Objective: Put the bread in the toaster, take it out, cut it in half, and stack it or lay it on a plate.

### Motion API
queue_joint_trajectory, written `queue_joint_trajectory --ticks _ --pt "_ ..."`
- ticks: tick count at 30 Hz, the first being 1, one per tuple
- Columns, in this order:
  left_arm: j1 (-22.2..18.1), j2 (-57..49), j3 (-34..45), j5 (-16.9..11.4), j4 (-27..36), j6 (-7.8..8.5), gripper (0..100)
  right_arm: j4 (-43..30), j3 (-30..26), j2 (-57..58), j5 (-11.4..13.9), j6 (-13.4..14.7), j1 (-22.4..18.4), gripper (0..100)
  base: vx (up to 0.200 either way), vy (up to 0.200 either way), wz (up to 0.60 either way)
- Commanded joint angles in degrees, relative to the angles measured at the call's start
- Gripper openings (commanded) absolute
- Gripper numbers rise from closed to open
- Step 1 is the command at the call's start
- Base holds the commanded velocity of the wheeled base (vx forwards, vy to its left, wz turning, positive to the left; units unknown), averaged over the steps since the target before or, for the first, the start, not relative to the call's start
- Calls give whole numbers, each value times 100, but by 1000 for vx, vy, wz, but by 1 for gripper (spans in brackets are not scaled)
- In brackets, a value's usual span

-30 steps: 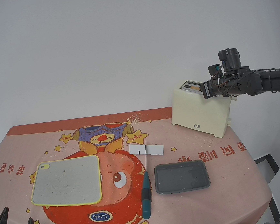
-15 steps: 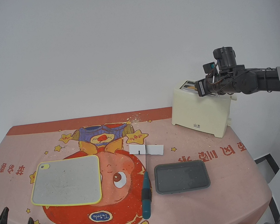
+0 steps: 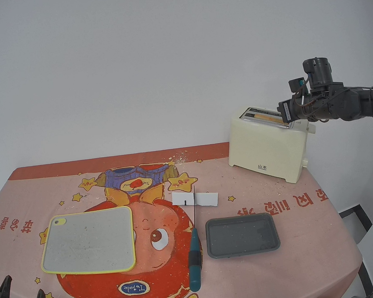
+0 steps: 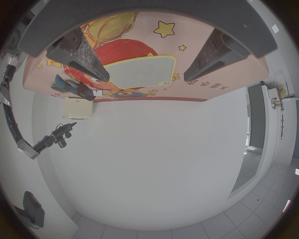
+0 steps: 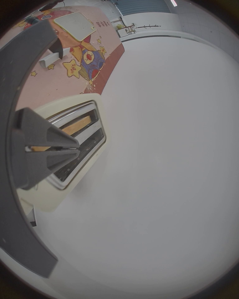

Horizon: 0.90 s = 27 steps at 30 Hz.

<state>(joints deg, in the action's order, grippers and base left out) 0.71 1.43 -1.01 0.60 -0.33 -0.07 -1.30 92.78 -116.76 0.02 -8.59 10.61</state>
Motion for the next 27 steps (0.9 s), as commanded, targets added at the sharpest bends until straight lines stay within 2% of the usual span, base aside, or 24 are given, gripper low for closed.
queue_joint_trajectory --ticks 1,2,5,18,20,24,25,27 --pt "0 -2 101 2 -2 -1 100 130 -489 461 156 -195 -147 0 0 0 0" --pt "0 -2 101 2 -2 -1 100 174 -533 470 244 -230 -138 100 0 0 0" --pt "0 -2 101 2 -2 -1 100 377 -516 417 499 -204 -23 100 0 0 0" --pt "0 -2 101 2 -2 -1 100 280 -164 -154 753 -143 73 100 0 0 0" --pt "0 -2 101 2 -2 -1 100 271 -59 -242 797 -63 126 100 0 0 0" --pt "0 -2 101 2 -2 -1 100 183 232 -418 824 482 319 100 0 0 0" --pt "0 -2 101 2 -2 -1 100 43 319 -435 850 631 372 100 0 0 0" --pt "0 -2 101 2 -2 -1 100 -309 539 -453 850 719 416 100 0 0 0"
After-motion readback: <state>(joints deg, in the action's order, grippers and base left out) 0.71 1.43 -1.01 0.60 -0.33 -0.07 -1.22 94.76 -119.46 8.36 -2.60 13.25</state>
